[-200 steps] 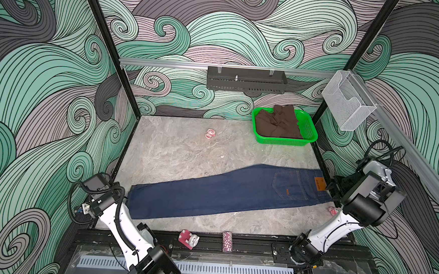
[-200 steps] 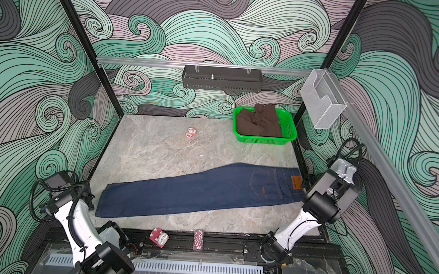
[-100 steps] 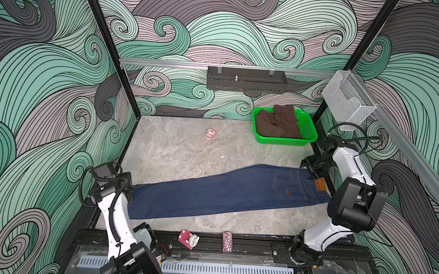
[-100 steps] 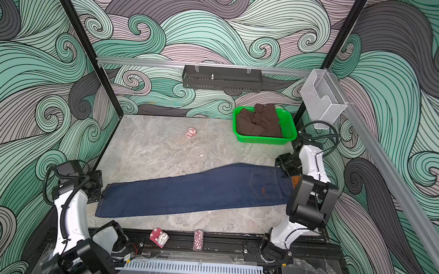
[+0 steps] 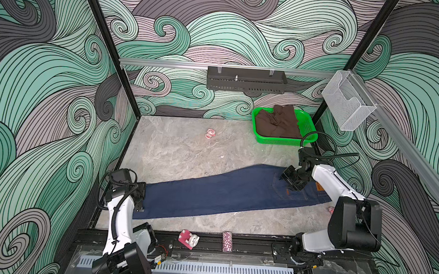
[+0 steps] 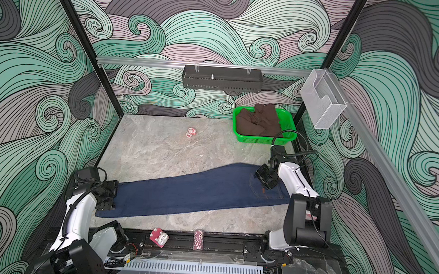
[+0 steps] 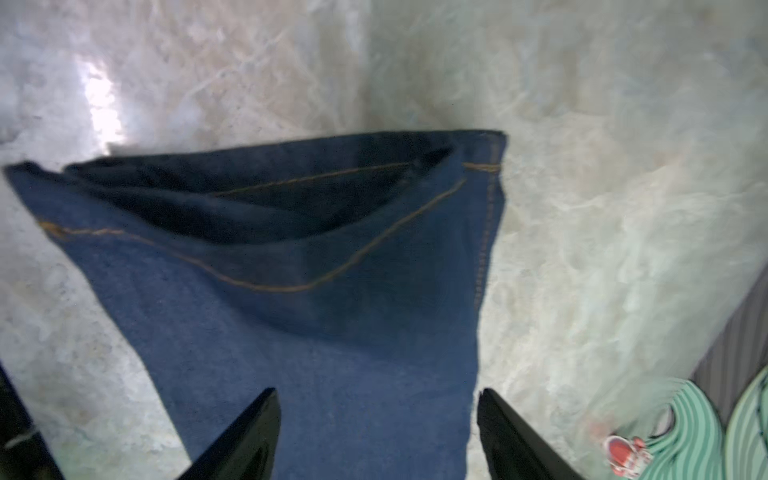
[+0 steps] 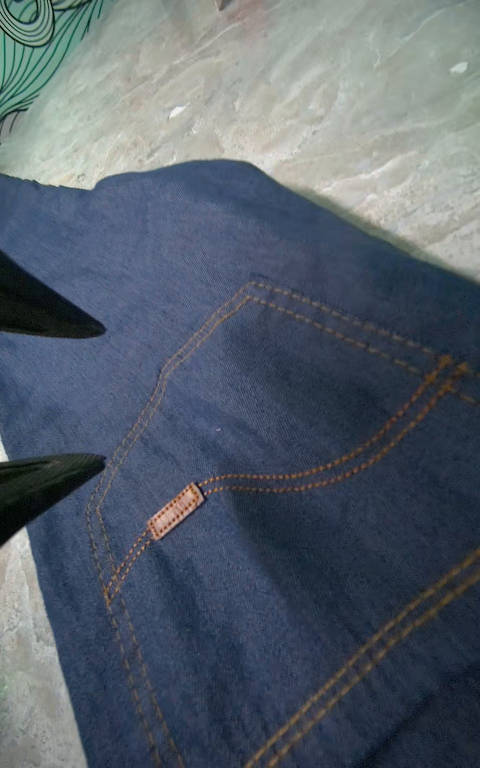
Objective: Fold and stack the trousers
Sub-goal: 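Move the right gripper onto the back pocket while the left releases the hem, then press the seat with the right gripper while the left moves to the hem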
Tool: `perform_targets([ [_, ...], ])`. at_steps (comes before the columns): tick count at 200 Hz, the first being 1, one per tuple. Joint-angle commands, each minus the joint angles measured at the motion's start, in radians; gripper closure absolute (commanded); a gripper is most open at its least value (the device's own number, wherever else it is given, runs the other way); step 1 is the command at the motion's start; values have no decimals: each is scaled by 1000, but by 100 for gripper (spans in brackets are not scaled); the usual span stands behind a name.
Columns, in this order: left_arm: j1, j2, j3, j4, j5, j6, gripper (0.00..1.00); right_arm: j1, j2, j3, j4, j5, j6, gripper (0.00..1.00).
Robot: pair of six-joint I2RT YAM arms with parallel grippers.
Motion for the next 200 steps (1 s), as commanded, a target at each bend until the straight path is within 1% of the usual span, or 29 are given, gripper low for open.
perform_targets([
  [1,-6,-10,-22,31,-35,19,26,-11,9,-6,61,44,-70,55],
  [36,-22,43,-48,129,-53,23,30,-40,87,3,93,38,-88,56],
  [53,-38,99,-46,177,-64,22,33,-48,120,7,97,33,-85,57],
  [69,-56,181,-22,209,-67,27,35,-54,140,8,97,30,-73,57],
  [100,-67,429,123,171,-59,83,41,-61,157,22,95,33,-52,56],
  [111,-66,491,166,167,-58,103,43,-65,164,32,87,36,-52,55],
  [139,-66,589,237,183,-57,125,47,-90,175,60,77,41,-66,54],
  [157,-67,642,281,187,-56,142,48,-108,183,81,58,54,-77,54],
  [181,-66,730,380,183,-45,178,49,-122,212,103,28,60,-91,54],
  [200,-67,813,486,172,-32,210,49,-132,244,106,2,69,-93,54],
])
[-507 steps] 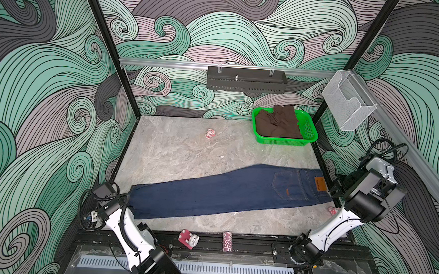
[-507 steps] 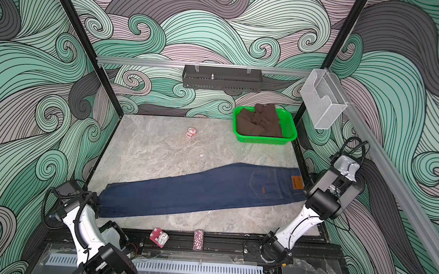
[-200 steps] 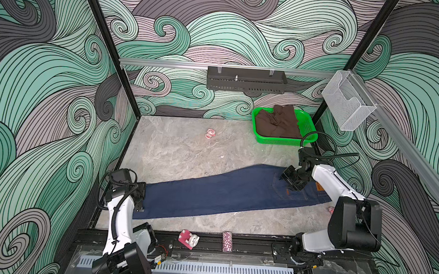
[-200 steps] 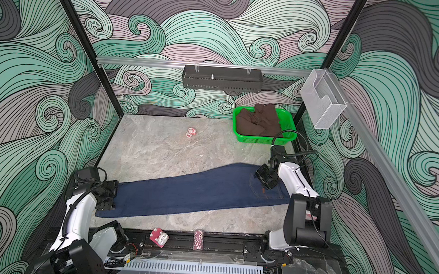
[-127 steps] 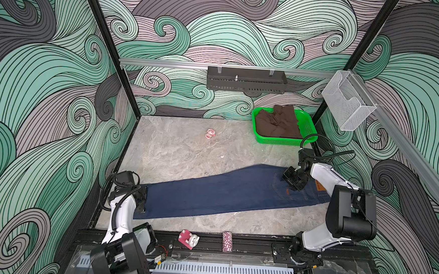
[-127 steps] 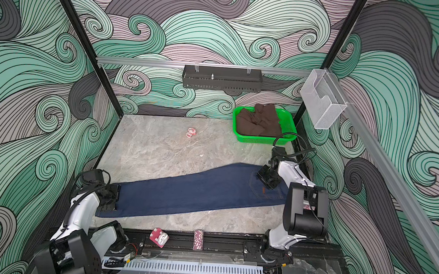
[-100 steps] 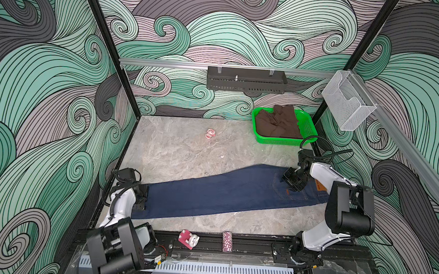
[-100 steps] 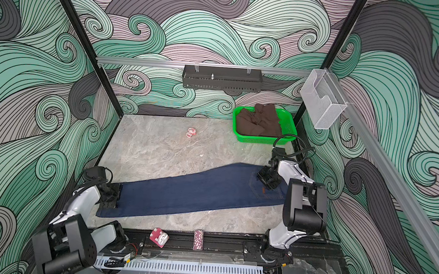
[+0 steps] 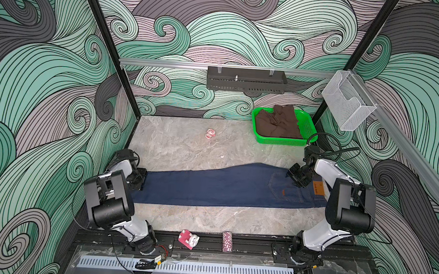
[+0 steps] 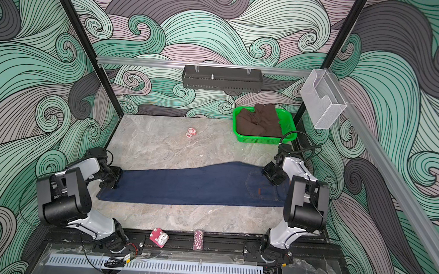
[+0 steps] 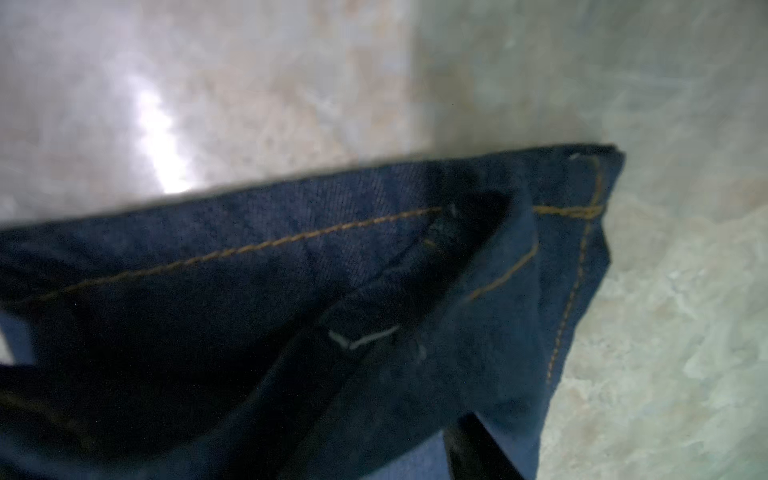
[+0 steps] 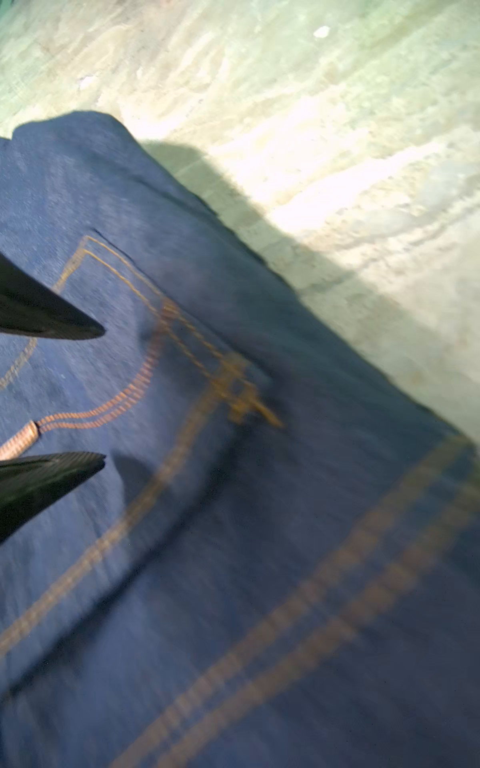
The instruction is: Fold and stack the trousers
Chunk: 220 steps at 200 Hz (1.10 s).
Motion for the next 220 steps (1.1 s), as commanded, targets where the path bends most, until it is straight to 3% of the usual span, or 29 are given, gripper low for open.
perform_targets([
  [1,-5,93,106,-5,-3,64,49,-11,49,13,-66,30,-15,54],
  [62,-4,366,506,-119,66,198,46,-24,55,-59,-89,13,62,54],
  [118,14,364,794,-300,118,385,28,-27,19,-57,-104,11,57,54],
  [174,71,401,873,-381,205,532,24,15,-42,77,-158,43,15,54],
  [220,96,473,966,-449,220,673,21,97,-51,39,-128,-1,39,53],
])
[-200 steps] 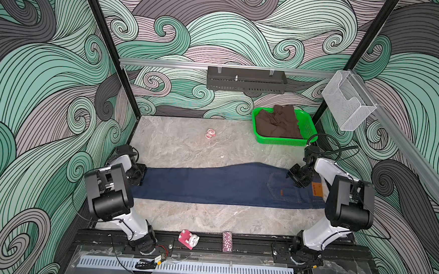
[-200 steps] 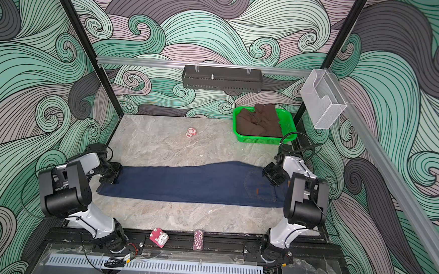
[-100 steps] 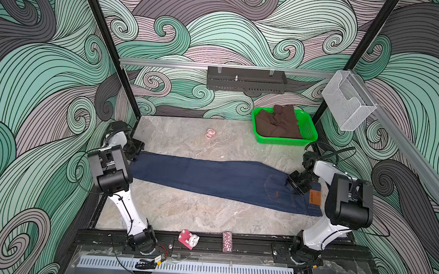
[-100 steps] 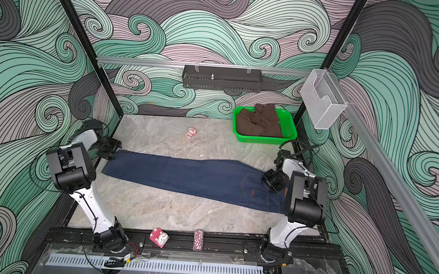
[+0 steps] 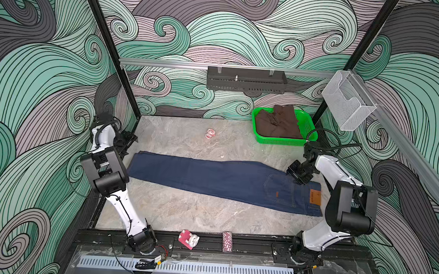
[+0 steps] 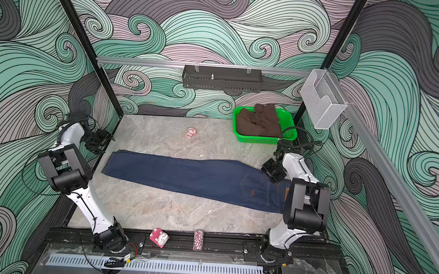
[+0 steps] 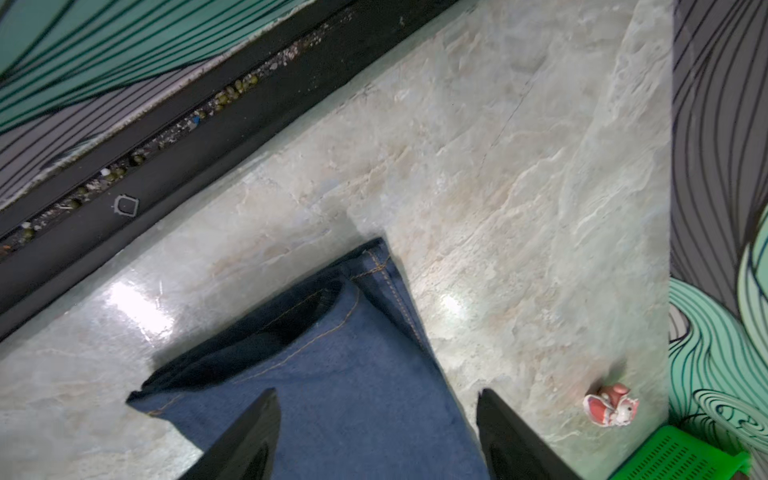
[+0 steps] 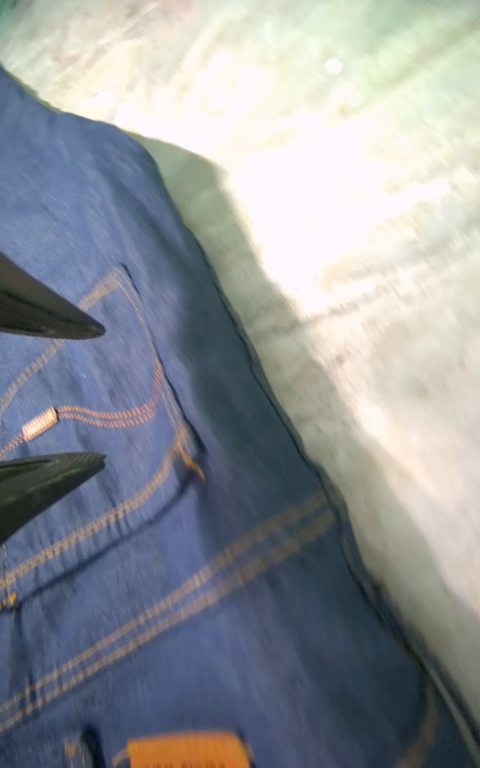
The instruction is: Fold and stack the trousers
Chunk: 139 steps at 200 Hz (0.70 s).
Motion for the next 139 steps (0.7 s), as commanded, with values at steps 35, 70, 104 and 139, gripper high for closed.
perform_targets([
  [35,14,132,197,-171,23,226,17,76,-27,-130,63,-56,44,53],
  [70,22,180,203,-181,18,279,14,95,-44,-182,92,-74,57,53],
  [104,21,234,210,-178,30,293,13,103,-38,-186,89,-76,52,53],
  [139,14,294,230,-180,63,308,18,106,-21,-185,85,-72,48,53],
])
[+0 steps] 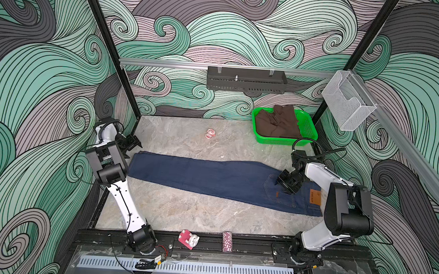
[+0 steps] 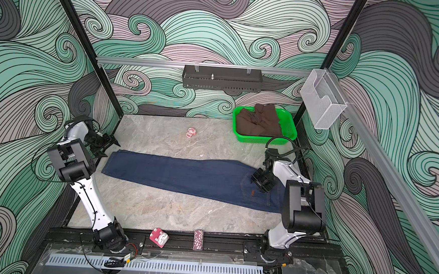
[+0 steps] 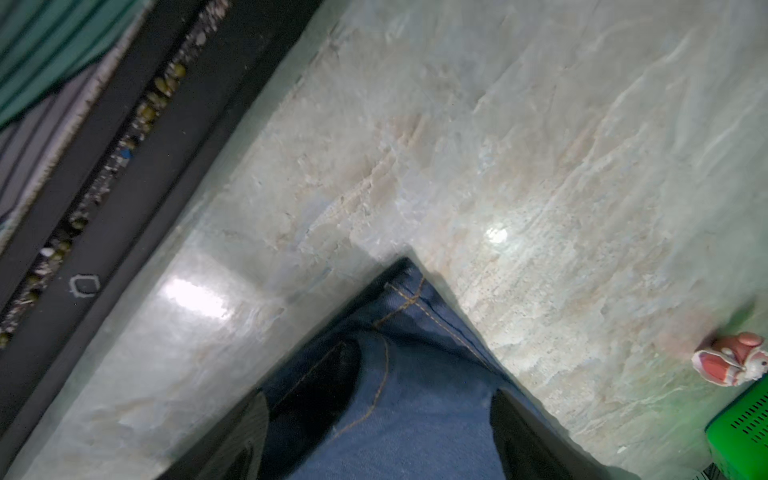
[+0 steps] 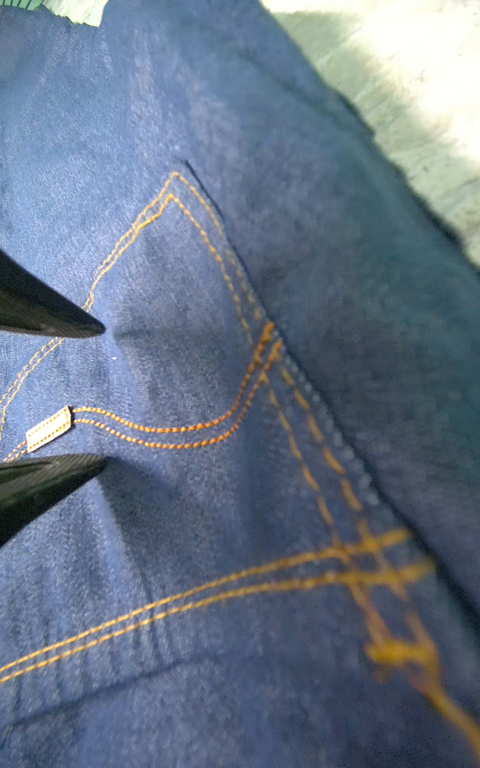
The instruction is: Fold and stack the trousers
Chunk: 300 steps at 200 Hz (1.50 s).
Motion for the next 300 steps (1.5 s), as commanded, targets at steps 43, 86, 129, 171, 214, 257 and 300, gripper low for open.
perform_targets([
  [43,-6,55,14,-42,77,48,47,7,22,3,-8,2,-7,53],
  [86,-10,-40,-66,-13,100,45,89,9,44,11,-5,3,-19,53],
  [129,-25,-142,-109,-5,96,33,100,9,55,27,-9,-3,-39,53],
  [171,-161,-327,-261,34,59,-26,100,9,70,45,-17,-23,-56,53],
  [214,-388,-429,-483,35,-27,-114,100,10,89,65,-22,-38,-78,53],
  [257,-448,-560,-595,45,24,-189,42,9,101,83,-31,-45,-90,53],
  [300,-446,-595,-472,-33,-15,-168,29,11,114,101,-35,-52,-90,53],
])
